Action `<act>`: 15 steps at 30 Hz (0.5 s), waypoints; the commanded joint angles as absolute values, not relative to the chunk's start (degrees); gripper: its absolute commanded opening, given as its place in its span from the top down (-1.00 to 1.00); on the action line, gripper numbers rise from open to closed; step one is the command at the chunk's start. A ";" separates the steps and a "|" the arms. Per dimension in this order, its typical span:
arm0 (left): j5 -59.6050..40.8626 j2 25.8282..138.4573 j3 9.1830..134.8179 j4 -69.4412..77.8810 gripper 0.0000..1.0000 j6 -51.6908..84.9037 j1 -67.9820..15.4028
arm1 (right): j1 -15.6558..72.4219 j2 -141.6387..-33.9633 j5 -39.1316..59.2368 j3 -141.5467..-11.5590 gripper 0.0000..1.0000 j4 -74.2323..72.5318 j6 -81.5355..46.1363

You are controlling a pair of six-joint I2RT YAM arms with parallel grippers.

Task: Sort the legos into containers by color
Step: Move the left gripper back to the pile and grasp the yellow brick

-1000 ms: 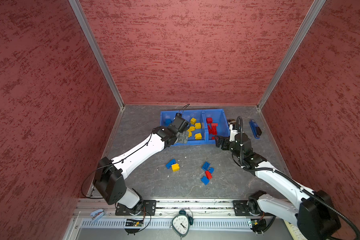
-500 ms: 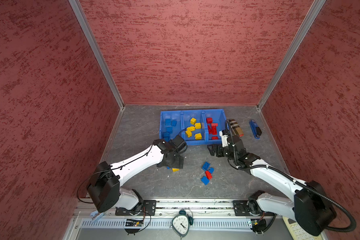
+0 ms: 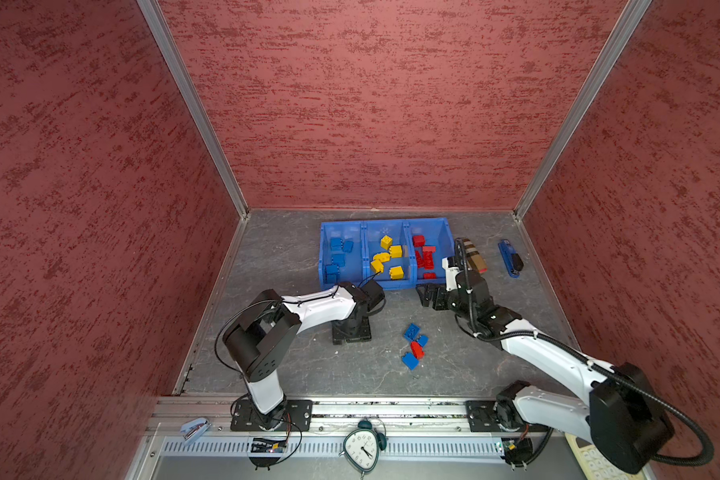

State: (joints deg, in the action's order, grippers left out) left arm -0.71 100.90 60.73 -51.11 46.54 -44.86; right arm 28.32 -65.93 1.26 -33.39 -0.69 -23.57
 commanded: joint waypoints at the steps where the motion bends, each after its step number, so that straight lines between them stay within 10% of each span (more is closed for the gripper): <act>1: 0.86 104.87 60.94 -47.49 -0.31 44.31 -44.52 | 28.47 -64.26 -1.04 -32.43 -0.98 -2.77 -23.09; 15: 4.72 103.28 59.86 -47.77 0.16 43.76 -45.56 | 28.48 -66.79 -0.79 -33.80 -0.98 -3.25 -21.74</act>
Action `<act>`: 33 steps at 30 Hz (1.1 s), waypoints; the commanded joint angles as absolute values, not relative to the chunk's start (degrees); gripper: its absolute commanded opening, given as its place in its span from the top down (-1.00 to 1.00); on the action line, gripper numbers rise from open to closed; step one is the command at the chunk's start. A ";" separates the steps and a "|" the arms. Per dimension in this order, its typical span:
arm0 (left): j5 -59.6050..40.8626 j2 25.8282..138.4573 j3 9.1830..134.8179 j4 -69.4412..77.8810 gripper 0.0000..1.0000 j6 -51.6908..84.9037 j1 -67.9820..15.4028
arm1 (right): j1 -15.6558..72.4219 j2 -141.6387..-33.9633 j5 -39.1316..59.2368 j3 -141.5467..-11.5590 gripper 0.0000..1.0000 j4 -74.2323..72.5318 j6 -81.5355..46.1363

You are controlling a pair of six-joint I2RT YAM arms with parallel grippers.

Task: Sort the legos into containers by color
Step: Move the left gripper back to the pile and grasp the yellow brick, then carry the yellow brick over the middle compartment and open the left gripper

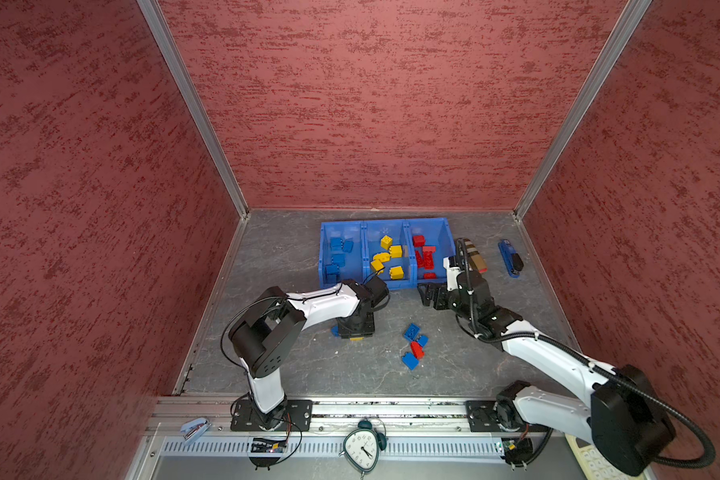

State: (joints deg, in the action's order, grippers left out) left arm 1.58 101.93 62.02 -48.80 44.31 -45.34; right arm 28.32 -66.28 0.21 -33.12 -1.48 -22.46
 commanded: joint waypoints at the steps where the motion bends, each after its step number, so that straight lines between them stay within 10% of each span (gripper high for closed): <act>1: 4.57 102.76 59.98 -46.94 0.26 43.03 -45.96 | 28.48 -66.88 -0.79 -33.99 -0.98 -3.26 -21.67; 12: 8.15 95.45 69.38 -39.43 0.44 29.48 -49.69 | 28.48 -65.14 -1.66 -33.60 -0.98 -4.64 -22.19; 33: 24.76 130.39 115.40 -39.38 0.37 7.25 -38.68 | 28.44 -62.45 -4.74 -33.26 -0.98 -6.57 -23.47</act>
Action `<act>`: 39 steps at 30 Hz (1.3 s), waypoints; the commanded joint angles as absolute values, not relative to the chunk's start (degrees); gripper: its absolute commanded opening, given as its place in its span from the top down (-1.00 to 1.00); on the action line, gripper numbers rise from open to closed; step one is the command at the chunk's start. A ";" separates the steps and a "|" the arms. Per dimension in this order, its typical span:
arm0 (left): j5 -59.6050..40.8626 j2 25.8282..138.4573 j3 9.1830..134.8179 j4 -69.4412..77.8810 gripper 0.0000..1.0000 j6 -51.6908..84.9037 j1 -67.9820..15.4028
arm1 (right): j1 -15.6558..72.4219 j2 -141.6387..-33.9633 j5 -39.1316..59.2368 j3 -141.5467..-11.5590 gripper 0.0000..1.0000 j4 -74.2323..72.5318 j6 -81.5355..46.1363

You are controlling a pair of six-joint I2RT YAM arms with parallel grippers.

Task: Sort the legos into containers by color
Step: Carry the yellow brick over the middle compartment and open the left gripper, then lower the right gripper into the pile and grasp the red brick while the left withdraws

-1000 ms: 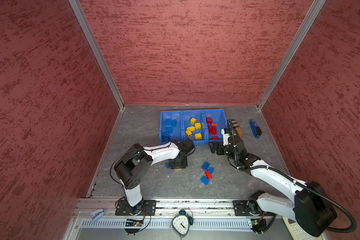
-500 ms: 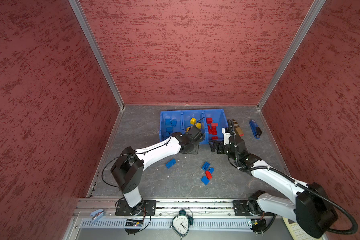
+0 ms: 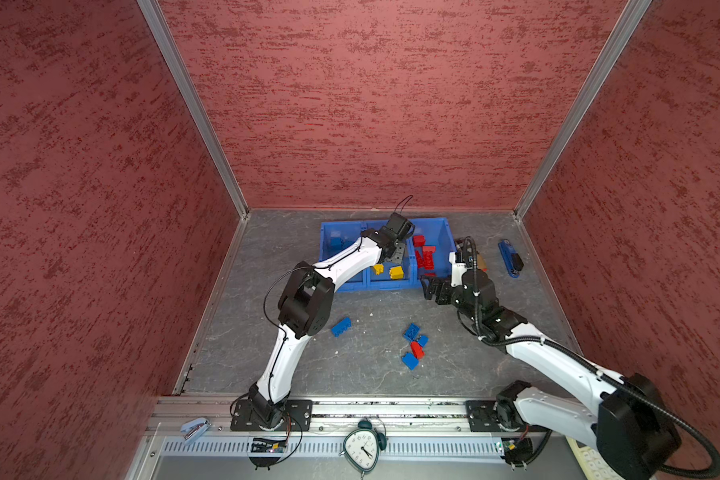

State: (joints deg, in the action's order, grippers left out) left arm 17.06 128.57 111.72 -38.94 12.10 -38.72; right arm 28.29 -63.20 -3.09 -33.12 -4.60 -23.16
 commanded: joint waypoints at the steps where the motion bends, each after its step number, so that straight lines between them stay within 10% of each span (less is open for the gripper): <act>1: 26.79 131.72 117.30 -39.69 0.36 6.79 -38.48 | 28.42 -62.48 -4.76 -33.27 -0.98 -6.66 -23.55; 20: 31.96 136.33 134.77 -48.60 -0.56 7.35 -39.02 | 28.48 -59.62 -3.01 -32.21 -0.98 -2.27 -23.69; 39: 32.94 87.96 77.70 -27.44 -0.99 23.10 -42.28 | 50.62 -62.16 -0.92 -30.07 -0.65 25.15 -52.08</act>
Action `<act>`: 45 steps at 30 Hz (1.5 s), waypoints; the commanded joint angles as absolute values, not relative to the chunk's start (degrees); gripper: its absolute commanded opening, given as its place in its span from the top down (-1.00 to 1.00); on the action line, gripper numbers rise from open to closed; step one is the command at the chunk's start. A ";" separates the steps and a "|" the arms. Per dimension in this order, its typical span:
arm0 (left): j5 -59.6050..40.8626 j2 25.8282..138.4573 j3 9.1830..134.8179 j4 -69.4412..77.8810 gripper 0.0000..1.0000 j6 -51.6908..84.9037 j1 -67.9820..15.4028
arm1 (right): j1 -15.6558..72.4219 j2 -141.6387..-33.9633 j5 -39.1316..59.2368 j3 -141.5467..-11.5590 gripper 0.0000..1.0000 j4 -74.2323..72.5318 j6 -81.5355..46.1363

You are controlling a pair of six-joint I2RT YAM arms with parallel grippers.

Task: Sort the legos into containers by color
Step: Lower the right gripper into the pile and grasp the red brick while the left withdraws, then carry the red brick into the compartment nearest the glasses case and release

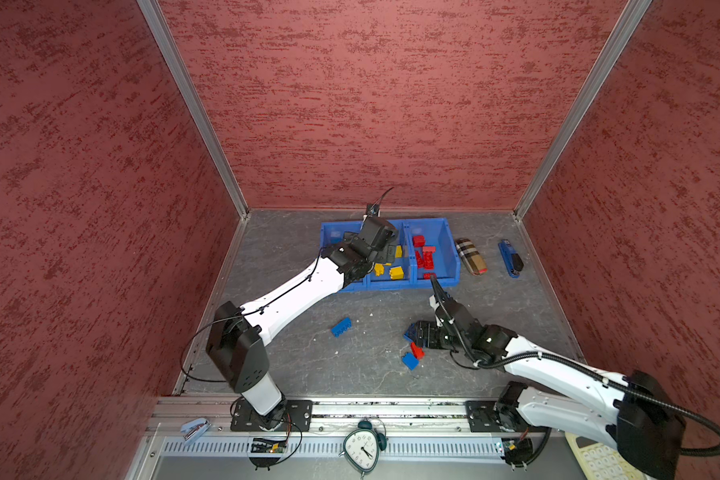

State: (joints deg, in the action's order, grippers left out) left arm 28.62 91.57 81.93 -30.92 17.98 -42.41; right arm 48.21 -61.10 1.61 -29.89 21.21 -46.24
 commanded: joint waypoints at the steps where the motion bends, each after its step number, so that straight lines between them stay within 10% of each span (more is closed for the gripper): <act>1: 33.65 85.74 75.41 -26.10 -0.99 23.98 -42.02 | 51.84 -63.09 -1.82 -30.16 -0.60 25.81 -52.51; 16: 37.13 74.14 63.15 -20.00 -0.99 31.32 -38.58 | 58.49 -79.33 -11.22 -37.84 0.10 26.94 -46.62; 27: 36.65 75.67 63.76 -20.31 -0.99 31.17 -38.46 | 58.42 -72.00 -10.71 -37.90 0.54 24.11 -40.57; 45: 30.09 74.72 61.51 -12.06 -0.99 18.63 -38.56 | 24.80 -73.69 -0.34 -45.80 0.63 -2.80 -26.82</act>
